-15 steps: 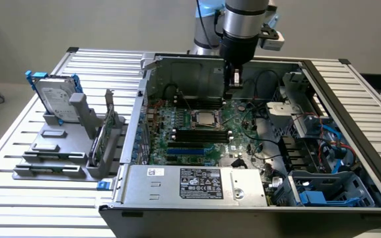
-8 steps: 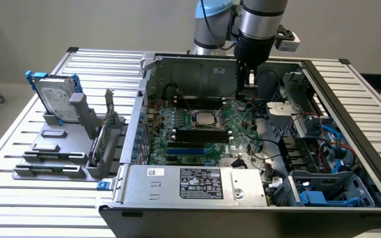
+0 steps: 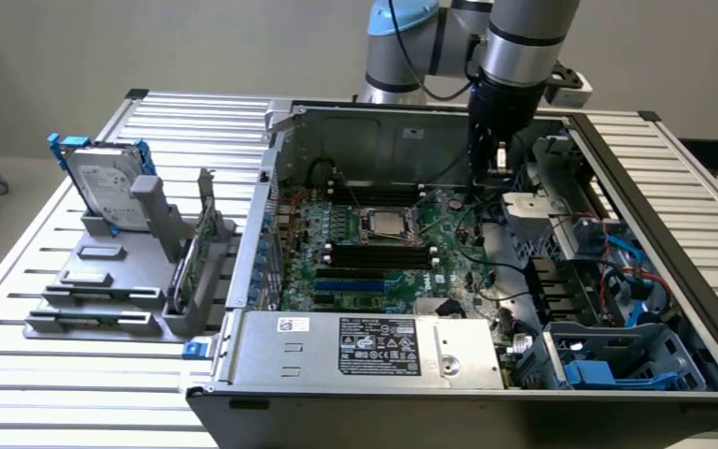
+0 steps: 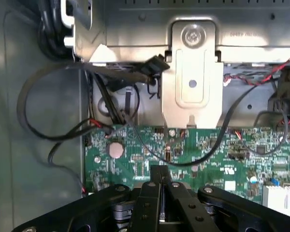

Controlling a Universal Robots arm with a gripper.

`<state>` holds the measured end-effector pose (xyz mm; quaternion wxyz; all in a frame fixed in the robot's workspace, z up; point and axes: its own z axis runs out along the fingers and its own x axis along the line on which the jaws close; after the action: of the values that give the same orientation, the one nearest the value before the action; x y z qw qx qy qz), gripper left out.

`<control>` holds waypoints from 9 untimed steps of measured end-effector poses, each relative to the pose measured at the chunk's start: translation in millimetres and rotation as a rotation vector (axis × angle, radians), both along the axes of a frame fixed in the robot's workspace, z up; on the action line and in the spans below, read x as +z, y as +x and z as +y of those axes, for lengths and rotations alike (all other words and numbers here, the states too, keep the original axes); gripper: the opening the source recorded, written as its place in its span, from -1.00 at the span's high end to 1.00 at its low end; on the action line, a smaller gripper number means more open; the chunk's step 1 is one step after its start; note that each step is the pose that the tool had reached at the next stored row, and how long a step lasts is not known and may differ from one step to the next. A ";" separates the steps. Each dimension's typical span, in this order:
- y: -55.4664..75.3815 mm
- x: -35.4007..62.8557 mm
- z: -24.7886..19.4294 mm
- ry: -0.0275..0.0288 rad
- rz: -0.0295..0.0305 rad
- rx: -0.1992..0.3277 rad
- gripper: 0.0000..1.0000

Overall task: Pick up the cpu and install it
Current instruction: 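Close the cpu cover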

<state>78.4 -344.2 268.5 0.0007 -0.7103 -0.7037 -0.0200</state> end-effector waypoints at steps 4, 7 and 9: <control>0.6 -4.8 -0.6 0.0001 0.0174 0.000 0.79; 0.7 -6.7 -0.9 0.0000 0.0407 0.001 0.79; 0.7 -8.3 -1.2 0.0002 0.0520 0.002 0.79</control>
<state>79.0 -345.4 260.2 0.0191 -0.7100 -0.7040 -0.0016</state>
